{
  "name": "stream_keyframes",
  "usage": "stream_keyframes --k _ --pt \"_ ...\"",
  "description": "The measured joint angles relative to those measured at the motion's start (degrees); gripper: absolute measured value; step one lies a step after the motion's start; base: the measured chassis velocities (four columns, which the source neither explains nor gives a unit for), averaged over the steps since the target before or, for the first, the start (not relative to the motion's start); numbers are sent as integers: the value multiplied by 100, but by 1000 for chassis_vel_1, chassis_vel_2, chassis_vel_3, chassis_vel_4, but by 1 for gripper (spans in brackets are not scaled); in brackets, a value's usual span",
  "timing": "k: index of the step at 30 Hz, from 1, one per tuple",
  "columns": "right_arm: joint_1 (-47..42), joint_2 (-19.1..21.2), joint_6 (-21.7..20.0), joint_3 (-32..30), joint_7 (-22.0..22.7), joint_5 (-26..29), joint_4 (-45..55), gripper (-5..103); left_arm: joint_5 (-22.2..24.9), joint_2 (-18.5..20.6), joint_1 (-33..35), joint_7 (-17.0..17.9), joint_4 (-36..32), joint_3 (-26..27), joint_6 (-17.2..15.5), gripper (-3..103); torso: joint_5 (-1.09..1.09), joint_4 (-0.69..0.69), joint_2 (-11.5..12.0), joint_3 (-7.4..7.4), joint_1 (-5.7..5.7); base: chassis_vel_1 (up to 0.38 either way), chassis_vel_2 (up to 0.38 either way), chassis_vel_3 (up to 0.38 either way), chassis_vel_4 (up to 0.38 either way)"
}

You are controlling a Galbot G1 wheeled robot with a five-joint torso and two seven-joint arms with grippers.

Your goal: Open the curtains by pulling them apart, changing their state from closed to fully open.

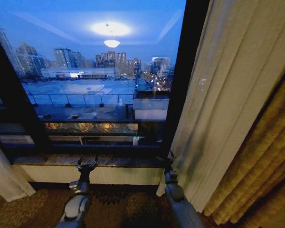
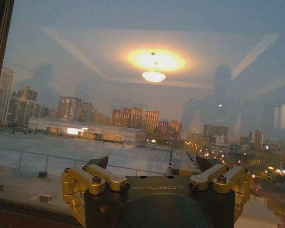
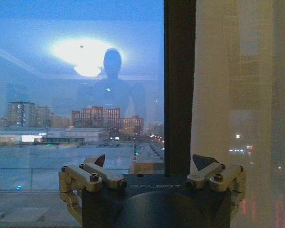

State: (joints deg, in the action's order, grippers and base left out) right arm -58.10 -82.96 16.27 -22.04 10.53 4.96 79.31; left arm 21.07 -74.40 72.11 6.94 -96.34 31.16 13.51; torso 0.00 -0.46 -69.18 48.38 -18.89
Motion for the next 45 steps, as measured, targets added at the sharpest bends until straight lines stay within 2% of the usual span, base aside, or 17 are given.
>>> stream_keyframes --k 7,21,24,30,36,45 --pt "44 28 -147 -43 53 84 11 100 0 1 0 0 0 4 0 100 0 1 0 0 0 -74 -26 53 10" --pt "87 46 -63 -12 69 -18 -61 100 0 -1 0 -3 0 -2 0 100 3 -2 0 0 0 -177 -157 179 162" --pt "125 22 -62 22 68 -34 -78 100 0 -1 0 -4 -1 -2 0 100 0 -3 -2 -2 2 5 -49 41 1" --pt "317 -85 32 66 73 -86 -218 100 -1 2 0 -2 0 5 0 100 -2 4 -1 -1 1 32 49 -25 -22" --pt "364 -94 16 92 -39 -64 -205 100 0 1 0 -2 0 2 0 100 1 -1 -1 -1 1 12 29 -1 -9" --pt "379 -90 -16 102 -118 -17 -284 100 0 1 0 -1 0 2 0 100 -1 0 -2 -1 2 0 0 0 0"
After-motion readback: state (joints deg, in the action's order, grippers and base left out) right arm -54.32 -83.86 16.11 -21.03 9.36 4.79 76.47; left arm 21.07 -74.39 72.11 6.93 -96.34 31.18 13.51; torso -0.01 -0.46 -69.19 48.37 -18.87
